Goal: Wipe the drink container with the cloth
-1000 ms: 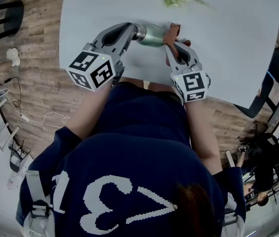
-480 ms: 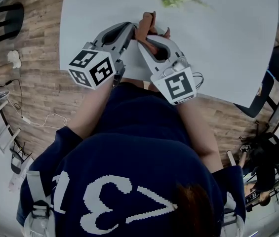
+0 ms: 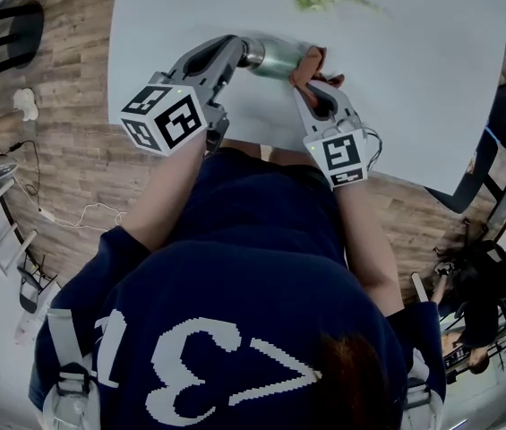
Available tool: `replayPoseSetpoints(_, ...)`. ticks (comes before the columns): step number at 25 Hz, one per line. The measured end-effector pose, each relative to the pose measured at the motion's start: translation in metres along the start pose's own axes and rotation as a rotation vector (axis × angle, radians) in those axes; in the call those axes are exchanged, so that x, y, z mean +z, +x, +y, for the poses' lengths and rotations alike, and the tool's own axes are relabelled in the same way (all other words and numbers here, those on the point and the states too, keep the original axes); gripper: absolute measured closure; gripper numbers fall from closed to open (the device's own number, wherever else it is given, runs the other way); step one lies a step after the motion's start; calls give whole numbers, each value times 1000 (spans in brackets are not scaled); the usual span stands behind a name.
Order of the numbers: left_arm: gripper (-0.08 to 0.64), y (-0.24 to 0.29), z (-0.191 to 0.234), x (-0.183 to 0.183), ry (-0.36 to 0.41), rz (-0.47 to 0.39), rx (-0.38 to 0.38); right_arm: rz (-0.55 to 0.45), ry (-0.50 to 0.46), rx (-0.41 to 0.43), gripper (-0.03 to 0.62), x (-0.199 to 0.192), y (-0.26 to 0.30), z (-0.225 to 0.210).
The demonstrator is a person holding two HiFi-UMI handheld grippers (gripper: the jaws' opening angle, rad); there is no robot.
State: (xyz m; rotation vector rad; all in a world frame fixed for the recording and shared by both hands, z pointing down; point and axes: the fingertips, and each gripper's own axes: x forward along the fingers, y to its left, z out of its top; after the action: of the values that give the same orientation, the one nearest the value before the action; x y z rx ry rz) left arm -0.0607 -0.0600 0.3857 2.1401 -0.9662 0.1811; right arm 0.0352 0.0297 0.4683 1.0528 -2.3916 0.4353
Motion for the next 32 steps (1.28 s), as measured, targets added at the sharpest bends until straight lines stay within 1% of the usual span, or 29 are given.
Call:
replayPoseSetpoints(2,534,0,0,1,-34,-9,6,-26,14,-12,535,12,1,0)
replayPoseSetpoints(4,534,0,2,1,-64,-16,15,-76,27,-16,535,33,3,1)
replayPoseSetpoints(7,534,1,8,3,-103,-29,43,-148,16,-3,535,67,8,6)
replayPoseSetpoints(10,534,2,12,5,-131,-38,57,-209,-22,34,536,99,16,18)
replayPoseSetpoints(13,534,3,11,6,-129,-40,60,-242,-102,77,536,120,23,36)
replayPoseSetpoints(15,534,3,12,6,-138,-40,60,-240,-140,89,536,116,23,41)
replayPoseSetpoints(19,534,6,8,4,-145,-32,46,-189,-175,84,535,80,10,36)
replayPoseSetpoints(22,534,4,10,4,-147,-32,44,-76,-167,60,535,37,6,26)
replayPoseSetpoints(24,534,3,12,5,-155,-35,41,13,-148,25,535,6,7,14)
replayPoseSetpoints(26,534,4,12,5,-164,-40,37,58,-140,-3,535,-9,8,5)
replayPoseSetpoints(29,534,6,7,4,-167,-40,34,49,-133,-9,535,-2,12,8)
replayPoseSetpoints(32,534,7,2,3,-166,-40,22,-25,-104,13,535,27,15,22)
